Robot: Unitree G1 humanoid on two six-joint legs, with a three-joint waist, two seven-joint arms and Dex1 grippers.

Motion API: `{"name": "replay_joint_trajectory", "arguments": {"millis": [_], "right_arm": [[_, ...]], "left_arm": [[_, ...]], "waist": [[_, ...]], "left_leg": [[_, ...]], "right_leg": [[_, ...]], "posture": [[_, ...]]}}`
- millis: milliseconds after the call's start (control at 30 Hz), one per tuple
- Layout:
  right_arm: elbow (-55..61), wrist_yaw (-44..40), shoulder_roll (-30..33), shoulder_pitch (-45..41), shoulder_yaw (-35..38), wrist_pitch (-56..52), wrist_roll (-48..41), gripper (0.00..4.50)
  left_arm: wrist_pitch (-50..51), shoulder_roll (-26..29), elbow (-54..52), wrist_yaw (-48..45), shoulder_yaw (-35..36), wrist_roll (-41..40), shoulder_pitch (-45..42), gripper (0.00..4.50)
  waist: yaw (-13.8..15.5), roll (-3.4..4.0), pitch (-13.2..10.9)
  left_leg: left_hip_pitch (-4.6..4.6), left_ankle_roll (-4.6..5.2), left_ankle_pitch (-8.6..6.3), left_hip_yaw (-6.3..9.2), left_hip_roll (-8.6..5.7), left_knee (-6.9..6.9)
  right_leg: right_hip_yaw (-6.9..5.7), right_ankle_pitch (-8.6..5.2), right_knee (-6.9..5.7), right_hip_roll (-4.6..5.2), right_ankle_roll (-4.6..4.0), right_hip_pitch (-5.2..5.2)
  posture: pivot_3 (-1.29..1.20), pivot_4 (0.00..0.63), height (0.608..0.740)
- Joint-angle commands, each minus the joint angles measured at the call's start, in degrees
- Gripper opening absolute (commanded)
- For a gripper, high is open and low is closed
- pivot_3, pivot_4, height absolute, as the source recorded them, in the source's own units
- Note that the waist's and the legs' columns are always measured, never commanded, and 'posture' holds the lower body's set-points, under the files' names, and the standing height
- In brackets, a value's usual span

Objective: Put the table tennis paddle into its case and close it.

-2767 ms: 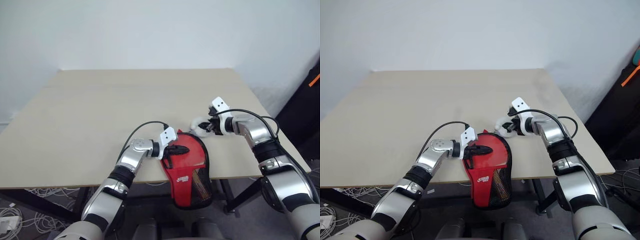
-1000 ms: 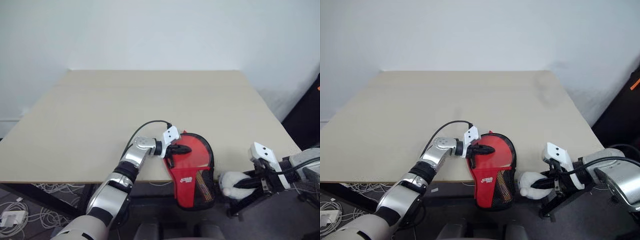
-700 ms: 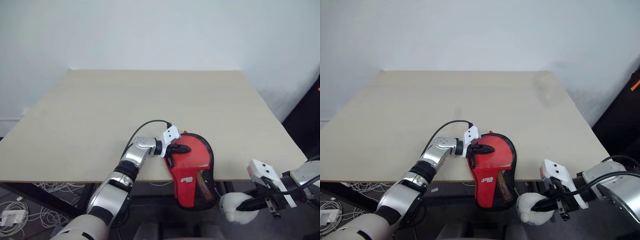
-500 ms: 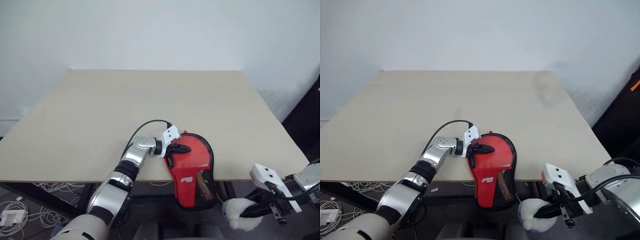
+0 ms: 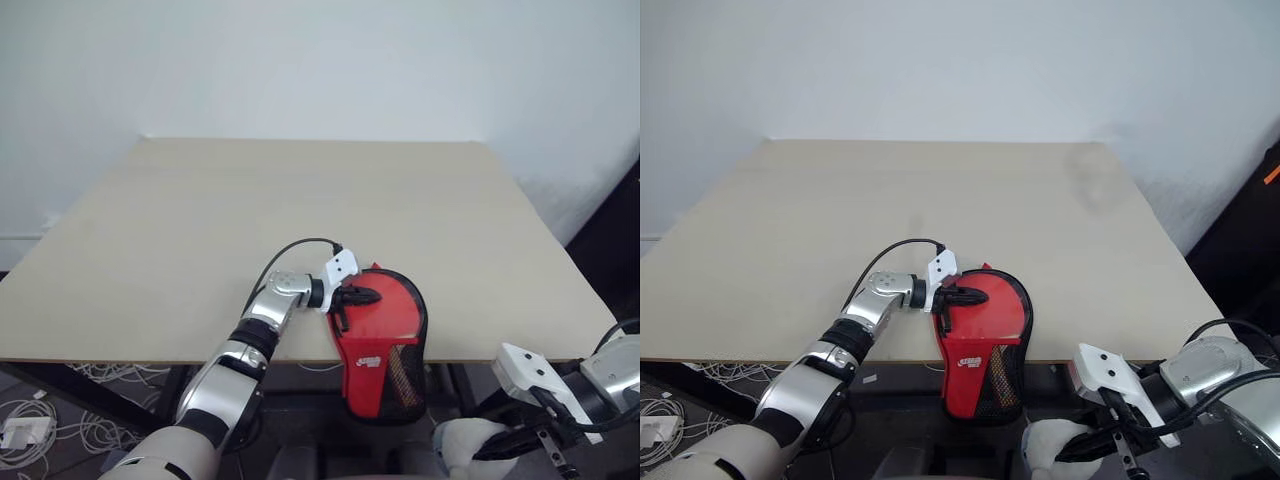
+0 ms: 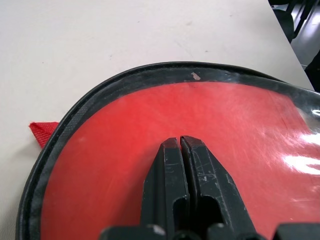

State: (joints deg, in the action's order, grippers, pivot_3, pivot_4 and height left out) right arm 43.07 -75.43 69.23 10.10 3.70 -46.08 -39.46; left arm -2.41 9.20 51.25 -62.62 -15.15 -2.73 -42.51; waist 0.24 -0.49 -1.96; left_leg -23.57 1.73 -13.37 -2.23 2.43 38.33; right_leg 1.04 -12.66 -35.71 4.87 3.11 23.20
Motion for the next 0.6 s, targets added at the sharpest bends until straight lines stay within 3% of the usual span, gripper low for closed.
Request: {"name": "replay_joint_trajectory", "arguments": {"millis": [33,300,333,433,600], "right_arm": [[0.4,-0.3,0.1,-1.5,-0.3,2.0,-0.2,1.65],[-3.6,-0.8,0.4,-7.0,-1.6,2.5,-0.8,4.47],[-4.6,-0.7,0.1,-8.4,-1.6,2.0,-1.4,4.47],[-9.8,2.1,-3.5,-15.6,-2.4,-0.1,-2.7,4.5],[-19.7,10.4,-12.5,-26.7,-3.4,-2.4,-1.0,4.5]], "left_arm": [[0.7,-0.2,1.9,0.6,-0.1,1.6,0.1,0.0],[1.3,-0.4,1.1,2.0,0.9,1.2,0.3,0.0],[1.5,-0.3,0.5,2.2,1.2,0.9,0.3,0.0],[3.5,1.2,-4.1,2.0,2.4,-0.3,1.2,0.59],[9.7,6.8,-17.6,2.1,6.0,-3.3,5.4,2.3]], "waist": [[0.0,0.0,0.0],[0.0,-0.03,0.0],[0.0,-0.06,0.0],[-0.2,-0.11,0.0],[-0.6,-0.23,-0.1]], "left_leg": [[0.0,0.0,0.0,0.0,0.0,0.0],[0.0,0.0,0.0,0.0,0.0,0.01],[0.0,0.0,0.0,-0.01,0.0,0.02],[0.02,0.0,0.0,-0.01,0.02,0.03],[-0.05,-0.01,0.01,-0.03,0.1,-0.02]], "right_leg": [[0.0,0.0,0.0,0.0,0.0,0.0],[0.0,0.0,-0.01,0.0,0.0,0.0],[0.0,0.01,-0.01,0.0,-0.01,0.0],[0.0,0.01,-0.04,-0.01,-0.02,0.01],[0.0,0.05,-0.09,-0.08,-0.06,0.12]], "posture": [[0.0,0.0,0.74],[0.0,0.0,0.74],[0.0,0.0,0.74],[0.0,0.0,0.74],[0.0,0.0,0.74]]}}
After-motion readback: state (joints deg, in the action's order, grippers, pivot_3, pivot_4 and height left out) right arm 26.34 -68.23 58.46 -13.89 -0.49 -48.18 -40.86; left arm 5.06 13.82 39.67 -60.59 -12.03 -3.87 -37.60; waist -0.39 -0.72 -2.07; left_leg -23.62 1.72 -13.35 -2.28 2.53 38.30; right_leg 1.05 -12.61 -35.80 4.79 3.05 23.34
